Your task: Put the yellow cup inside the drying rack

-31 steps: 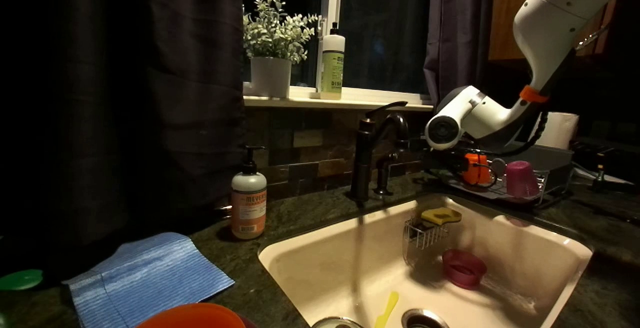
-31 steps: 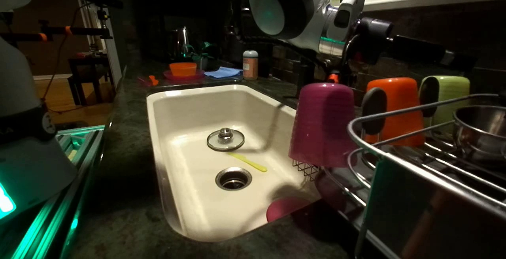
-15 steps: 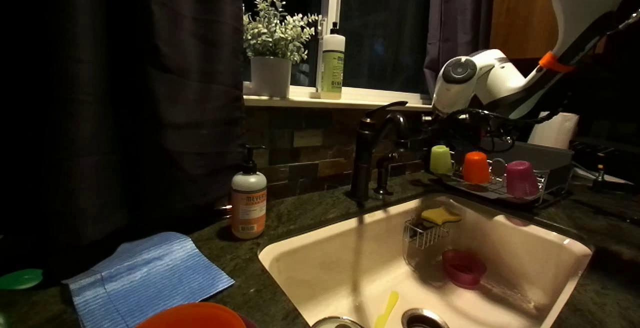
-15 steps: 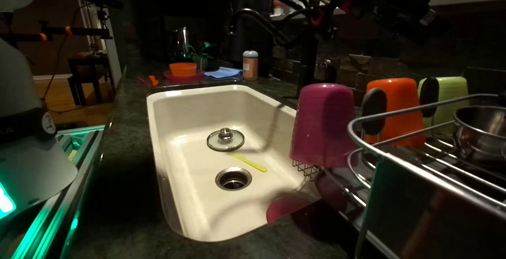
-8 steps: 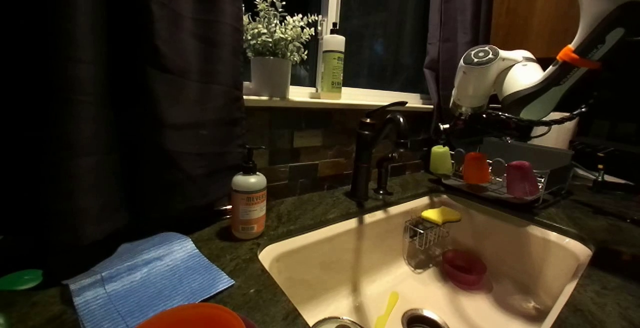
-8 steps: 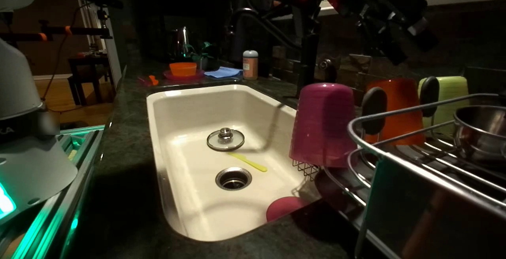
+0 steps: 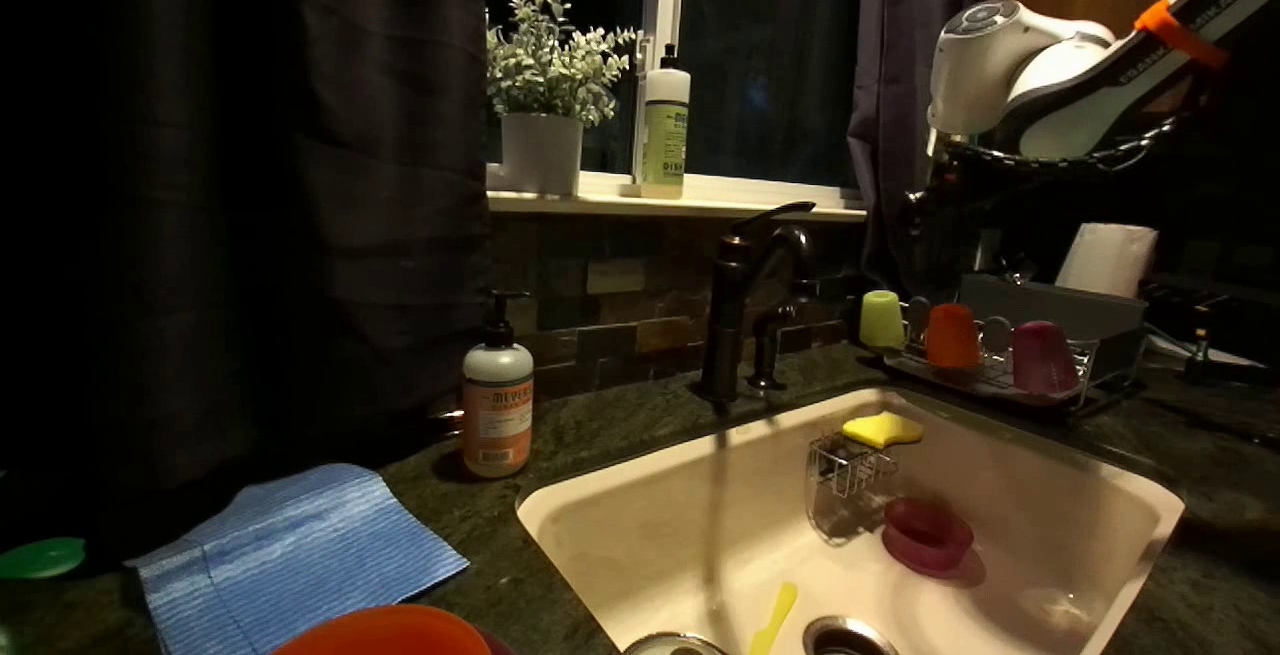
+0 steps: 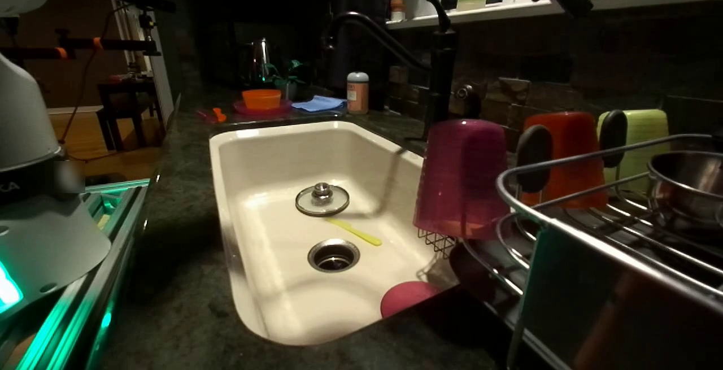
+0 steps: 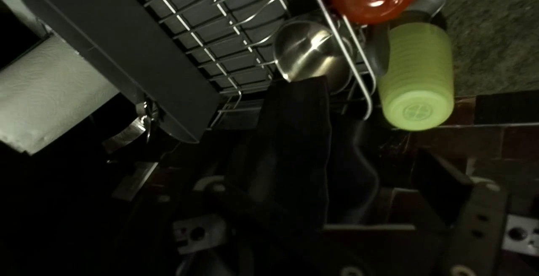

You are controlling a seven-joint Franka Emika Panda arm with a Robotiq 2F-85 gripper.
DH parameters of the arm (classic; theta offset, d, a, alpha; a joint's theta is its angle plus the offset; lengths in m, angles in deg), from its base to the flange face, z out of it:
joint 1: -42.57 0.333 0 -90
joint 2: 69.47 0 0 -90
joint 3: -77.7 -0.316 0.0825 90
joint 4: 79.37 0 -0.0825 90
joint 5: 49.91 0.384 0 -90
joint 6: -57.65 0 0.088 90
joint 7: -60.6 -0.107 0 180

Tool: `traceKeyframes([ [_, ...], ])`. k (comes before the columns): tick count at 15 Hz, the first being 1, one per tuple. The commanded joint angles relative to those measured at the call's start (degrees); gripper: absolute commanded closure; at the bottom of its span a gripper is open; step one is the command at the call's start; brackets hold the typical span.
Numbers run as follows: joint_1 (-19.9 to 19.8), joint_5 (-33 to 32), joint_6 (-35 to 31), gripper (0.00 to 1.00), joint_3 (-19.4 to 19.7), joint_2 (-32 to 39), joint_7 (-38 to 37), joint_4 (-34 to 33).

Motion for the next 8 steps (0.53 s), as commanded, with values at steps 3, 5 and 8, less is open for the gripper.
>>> traceKeyframes([
  [3, 0.51, 8.63, 6.54, 0.0, 0.38, -5.29, 10.76, -1.76],
  [5, 0.54, 14.43, 6.51, 0.0, 1.02, -6.81, 14.39, -1.6],
  [8, -0.91, 16.79, 5.23, 0.0, 0.7, -9.73, 15.09, -0.59],
])
